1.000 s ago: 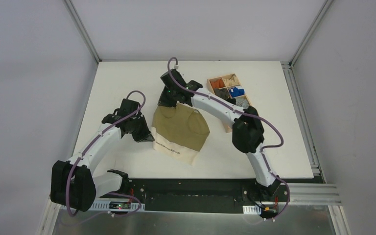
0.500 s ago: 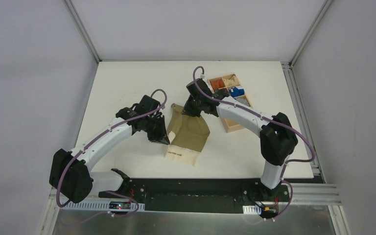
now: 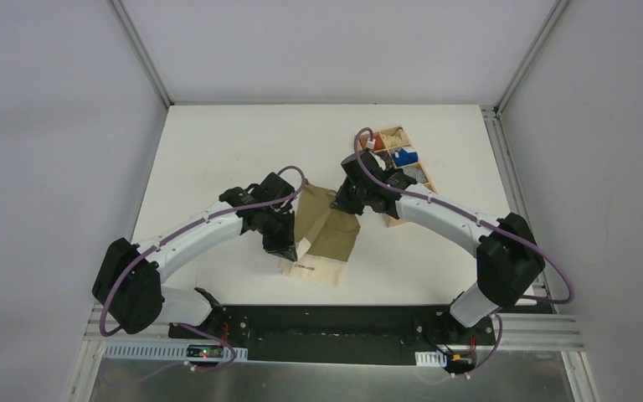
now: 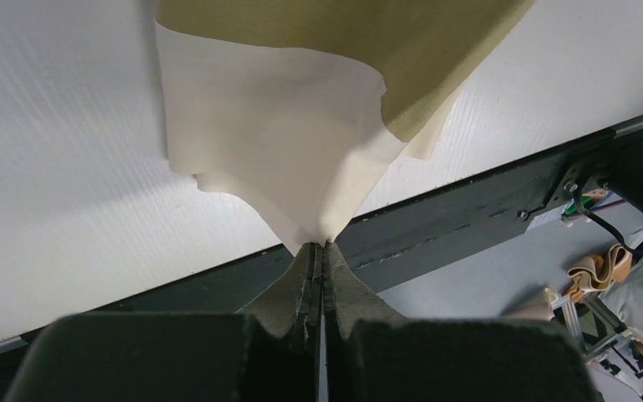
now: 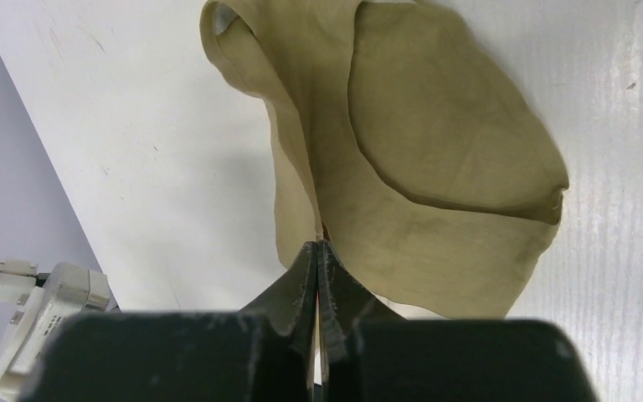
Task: Roll the underwear
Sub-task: Fold the underwear at the center of the board.
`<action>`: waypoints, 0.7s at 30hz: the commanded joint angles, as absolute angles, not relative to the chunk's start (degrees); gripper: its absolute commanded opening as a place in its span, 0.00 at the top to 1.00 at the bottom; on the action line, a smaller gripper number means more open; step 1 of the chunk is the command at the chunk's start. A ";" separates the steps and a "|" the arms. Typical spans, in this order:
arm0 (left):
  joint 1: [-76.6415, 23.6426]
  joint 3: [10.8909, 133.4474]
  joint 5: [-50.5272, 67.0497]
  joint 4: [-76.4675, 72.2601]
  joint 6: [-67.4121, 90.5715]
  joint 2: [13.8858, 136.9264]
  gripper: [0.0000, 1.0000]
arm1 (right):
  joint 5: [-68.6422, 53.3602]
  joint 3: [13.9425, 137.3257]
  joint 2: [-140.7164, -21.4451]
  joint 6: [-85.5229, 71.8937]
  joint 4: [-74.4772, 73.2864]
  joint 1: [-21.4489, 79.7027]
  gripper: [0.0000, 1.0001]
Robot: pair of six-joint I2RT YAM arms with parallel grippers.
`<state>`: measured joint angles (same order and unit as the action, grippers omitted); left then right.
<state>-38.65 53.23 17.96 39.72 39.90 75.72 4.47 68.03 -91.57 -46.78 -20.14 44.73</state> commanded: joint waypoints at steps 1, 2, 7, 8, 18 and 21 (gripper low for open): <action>-39.53 56.50 16.90 40.69 40.87 76.35 1.00 | 6.70 67.16 -87.61 -47.19 -18.68 44.09 1.00; -39.81 57.08 17.26 40.69 40.87 76.67 1.00 | 6.68 66.88 -87.28 -47.17 -18.79 44.06 1.00; -41.97 58.23 17.38 39.74 41.21 80.38 1.00 | 7.33 62.68 -85.76 -47.81 -18.89 43.97 1.00; -42.34 58.20 17.38 39.28 41.40 81.08 1.00 | 7.46 61.88 -85.54 -48.11 -18.90 43.88 1.00; -45.82 59.10 18.79 36.00 43.18 86.20 1.00 | 9.35 56.95 -87.00 -48.55 -19.02 43.64 1.00; -46.71 59.76 18.93 35.69 43.46 86.88 1.00 | 9.44 56.43 -87.13 -48.78 -18.91 43.66 1.00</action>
<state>-45.47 57.17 17.98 36.47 42.06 86.13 7.62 57.12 -87.48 -47.79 -19.40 43.97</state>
